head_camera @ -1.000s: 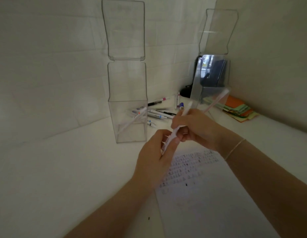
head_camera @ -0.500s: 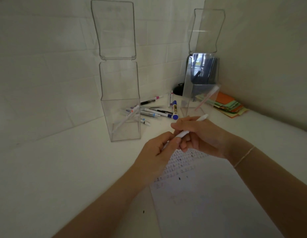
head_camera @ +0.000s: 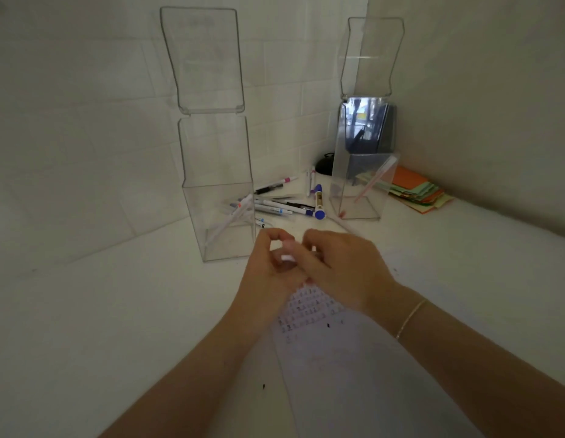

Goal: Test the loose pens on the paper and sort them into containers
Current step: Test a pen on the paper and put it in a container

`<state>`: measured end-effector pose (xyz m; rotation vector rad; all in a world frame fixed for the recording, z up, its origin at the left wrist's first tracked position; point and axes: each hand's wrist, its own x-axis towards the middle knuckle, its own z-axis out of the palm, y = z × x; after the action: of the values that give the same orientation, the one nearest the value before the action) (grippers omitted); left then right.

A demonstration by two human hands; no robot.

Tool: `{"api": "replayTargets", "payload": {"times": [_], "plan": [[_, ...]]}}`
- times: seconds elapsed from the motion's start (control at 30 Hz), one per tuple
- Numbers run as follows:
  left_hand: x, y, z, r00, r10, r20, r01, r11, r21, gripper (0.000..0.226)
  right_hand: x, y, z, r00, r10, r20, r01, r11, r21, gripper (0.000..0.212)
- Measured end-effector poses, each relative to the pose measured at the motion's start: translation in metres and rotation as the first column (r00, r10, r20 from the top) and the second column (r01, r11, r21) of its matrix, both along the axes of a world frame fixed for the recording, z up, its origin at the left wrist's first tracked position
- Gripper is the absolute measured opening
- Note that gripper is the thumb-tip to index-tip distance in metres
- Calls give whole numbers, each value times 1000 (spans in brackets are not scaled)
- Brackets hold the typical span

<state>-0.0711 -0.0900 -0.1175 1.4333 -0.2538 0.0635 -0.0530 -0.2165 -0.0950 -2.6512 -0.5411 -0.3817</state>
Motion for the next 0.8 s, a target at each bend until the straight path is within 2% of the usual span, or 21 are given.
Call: {"api": "replayTargets", "payload": {"times": [0.03,0.07,0.1,0.13,0.2,0.27,0.37,0.43,0.53,0.63,0.67,0.73,0.8], "plan": [[1,1,-1,1000,19,1,-19,1000,-8,33,5,-1,3,986,-65,-155,91,982,163,68],[3,2,-3,999,42,6,-42,999,18,33,7,-2,8,943,-48,-330,183,901,394,65],[4,3,-6,997,72,15,-73,994,77,31,10,-5,15,888,44,-458,270,755,597,60],[6,5,-9,994,104,32,-108,982,152,27,11,-8,23,838,146,-526,330,632,702,57],[8,8,-15,985,141,101,-169,914,369,19,13,-18,33,760,334,-557,384,461,800,58],[8,9,-18,976,98,194,-195,788,583,14,14,-26,39,723,446,-528,429,309,849,55],[7,8,-20,961,-5,275,-205,654,728,15,13,-28,38,735,474,-485,492,120,862,45],[8,8,-22,959,-48,280,-196,603,773,17,11,-31,35,724,516,-458,505,54,861,44],[10,7,-27,963,-104,249,-155,543,825,18,5,-33,34,713,559,-424,498,23,867,47],[11,7,-27,969,-114,220,-130,524,842,16,-1,-34,34,818,374,-436,449,56,892,44],[11,7,-26,972,-106,208,-124,524,842,15,-2,-34,33,845,300,-442,435,95,895,43],[11,7,-25,978,-91,186,-110,531,840,13,-6,-37,32,858,183,-480,430,254,866,44],[11,7,-24,982,-83,168,-98,536,838,13,-11,-40,28,833,199,-516,424,369,827,44]]}}
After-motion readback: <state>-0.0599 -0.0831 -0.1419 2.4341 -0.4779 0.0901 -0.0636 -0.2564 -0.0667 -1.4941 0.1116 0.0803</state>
